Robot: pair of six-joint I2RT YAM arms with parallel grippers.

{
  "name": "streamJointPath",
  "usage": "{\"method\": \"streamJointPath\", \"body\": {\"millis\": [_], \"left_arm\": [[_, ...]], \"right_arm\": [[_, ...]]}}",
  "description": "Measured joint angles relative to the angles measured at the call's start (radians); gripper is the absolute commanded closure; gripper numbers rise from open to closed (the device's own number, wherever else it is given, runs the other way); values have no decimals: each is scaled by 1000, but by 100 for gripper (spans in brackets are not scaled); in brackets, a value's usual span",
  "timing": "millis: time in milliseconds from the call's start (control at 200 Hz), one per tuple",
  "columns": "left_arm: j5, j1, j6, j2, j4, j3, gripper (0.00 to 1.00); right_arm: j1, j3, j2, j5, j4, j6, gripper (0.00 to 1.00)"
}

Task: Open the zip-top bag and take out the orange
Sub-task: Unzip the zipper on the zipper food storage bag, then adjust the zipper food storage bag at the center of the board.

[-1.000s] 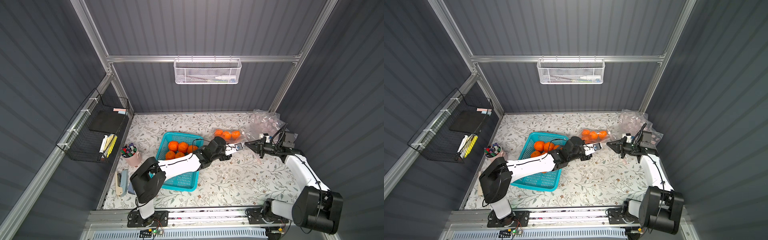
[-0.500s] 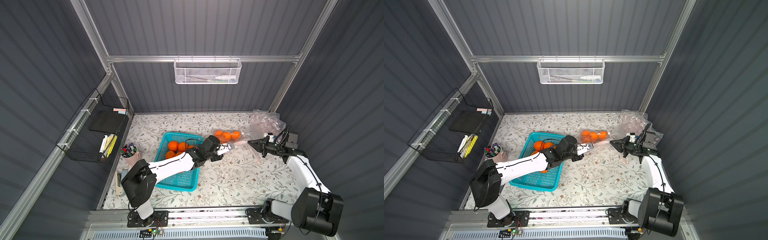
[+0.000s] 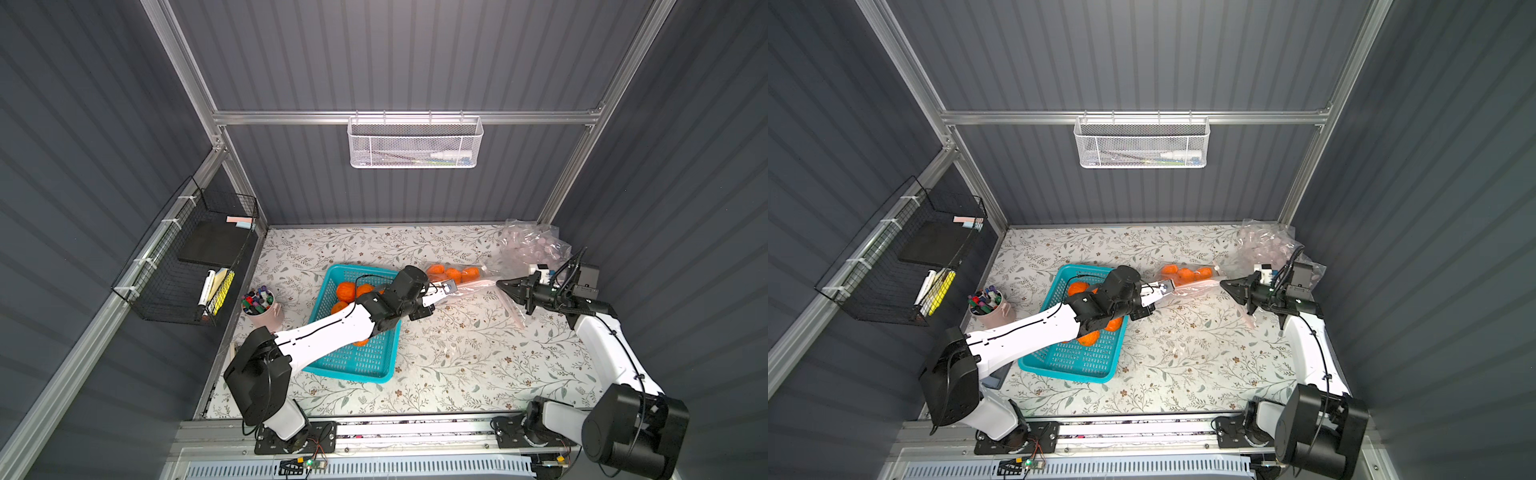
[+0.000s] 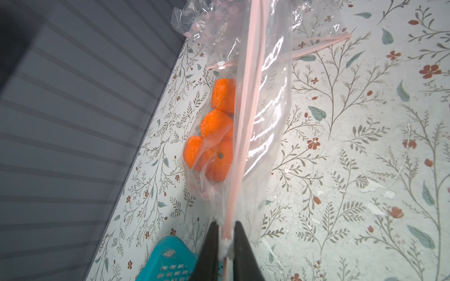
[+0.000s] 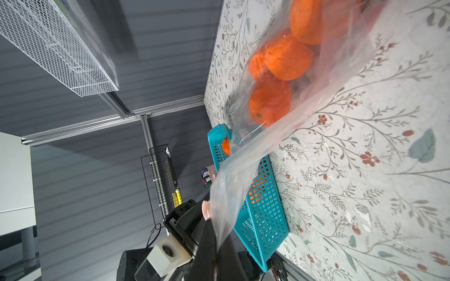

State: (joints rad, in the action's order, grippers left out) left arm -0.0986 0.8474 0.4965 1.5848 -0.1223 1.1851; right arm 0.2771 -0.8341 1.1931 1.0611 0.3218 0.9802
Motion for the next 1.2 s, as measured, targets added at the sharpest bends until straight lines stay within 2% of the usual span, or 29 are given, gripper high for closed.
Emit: {"method": "streamJointPath", "body": {"millis": [410, 425, 495, 520, 575, 695, 820, 945, 1071, 1201], "left_arm": [[-7, -12, 0, -19, -44, -16, 94], [-6, -13, 0, -19, -44, -16, 94], [0, -14, 0, -22, -46, -18, 94], [0, -15, 2, -25, -51, -21, 94], [0, -20, 8, -40, -69, -35, 94], [11, -26, 35, -64, -134, -48, 92], [35, -21, 61, -117, -172, -105, 92], [54, 37, 86, -146, -195, -159, 92], [77, 108, 111, -109, -199, -162, 92], [91, 135, 126, -67, -210, -162, 91]], "right_arm": [[6, 3, -1, -11, -1, 0, 100], [6, 5, -3, -11, -1, 0, 96], [7, 16, -15, -15, 6, -2, 67], [9, 19, -22, -24, 12, -11, 61], [18, 19, -37, -42, 45, -44, 53], [25, -16, -76, -121, 213, -165, 50], [10, -133, -111, -257, 366, -293, 48], [-86, -232, -124, -404, 383, -363, 47], [-259, -386, 33, -532, 423, -438, 54], [-349, -579, 305, -624, 461, -528, 46]]}}
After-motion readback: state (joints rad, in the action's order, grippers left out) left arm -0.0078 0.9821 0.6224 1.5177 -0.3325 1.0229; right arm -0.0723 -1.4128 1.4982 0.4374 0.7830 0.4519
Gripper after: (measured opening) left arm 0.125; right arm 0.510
